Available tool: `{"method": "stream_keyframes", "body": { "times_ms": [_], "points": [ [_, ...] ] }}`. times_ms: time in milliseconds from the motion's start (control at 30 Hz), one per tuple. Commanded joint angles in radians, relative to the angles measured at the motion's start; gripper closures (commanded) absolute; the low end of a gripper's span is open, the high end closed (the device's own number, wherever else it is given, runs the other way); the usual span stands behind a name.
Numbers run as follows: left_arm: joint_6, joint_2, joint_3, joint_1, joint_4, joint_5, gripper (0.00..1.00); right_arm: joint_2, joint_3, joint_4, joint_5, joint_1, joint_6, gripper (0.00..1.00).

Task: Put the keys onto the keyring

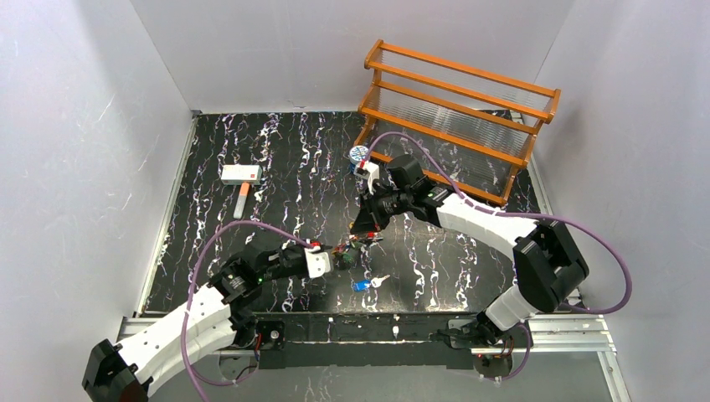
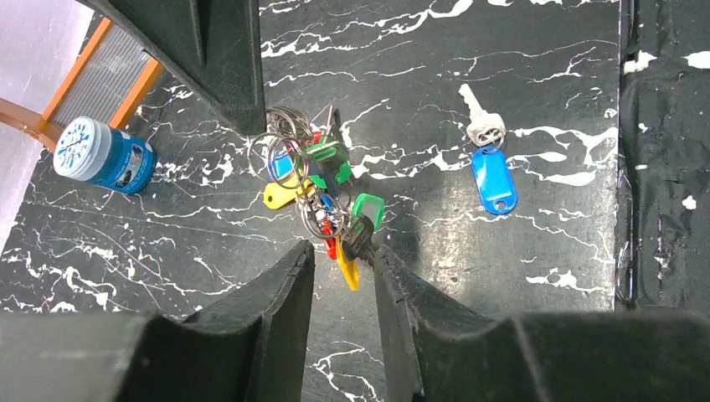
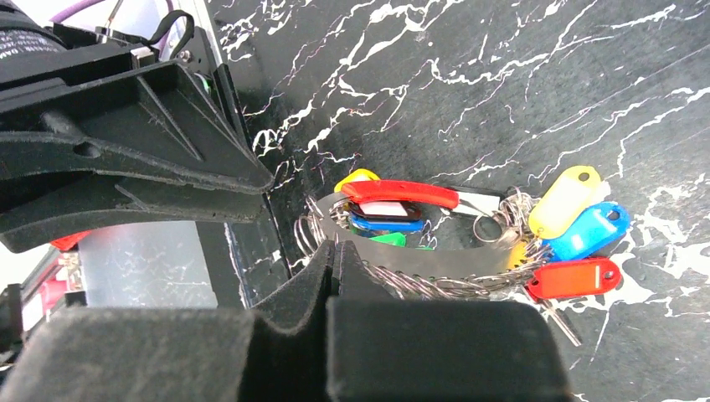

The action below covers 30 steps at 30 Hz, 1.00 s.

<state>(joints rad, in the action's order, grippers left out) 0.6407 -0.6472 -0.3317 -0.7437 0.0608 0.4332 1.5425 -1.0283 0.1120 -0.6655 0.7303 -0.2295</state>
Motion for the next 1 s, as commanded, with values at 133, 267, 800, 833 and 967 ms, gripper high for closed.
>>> {"method": "stream_keyframes", "body": {
  "times_ms": [133, 267, 800, 833, 967],
  "points": [
    [-0.083, -0.008, -0.059, -0.003, 0.058, -0.048, 0.67, -0.077, -0.002, -0.044, -0.025, 0.001, 0.096, 0.99],
    [-0.135, -0.041, -0.05, -0.003, 0.163, -0.045, 0.66, -0.078, -0.006, -0.039, -0.033, 0.001, 0.104, 0.99],
    [-0.168, -0.195, -0.059, -0.003, 0.348, 0.101, 0.73, -0.061, -0.01, -0.04, -0.052, 0.0, 0.092, 0.99],
    [-0.171, -0.199, -0.057, -0.002, 0.351, 0.095, 0.73, -0.061, -0.01, -0.041, -0.053, 0.0, 0.09, 0.99],
    [-0.173, -0.215, -0.053, -0.003, 0.365, 0.046, 0.71, -0.059, -0.007, -0.048, -0.062, 0.0, 0.086, 0.99]
  ]
}}
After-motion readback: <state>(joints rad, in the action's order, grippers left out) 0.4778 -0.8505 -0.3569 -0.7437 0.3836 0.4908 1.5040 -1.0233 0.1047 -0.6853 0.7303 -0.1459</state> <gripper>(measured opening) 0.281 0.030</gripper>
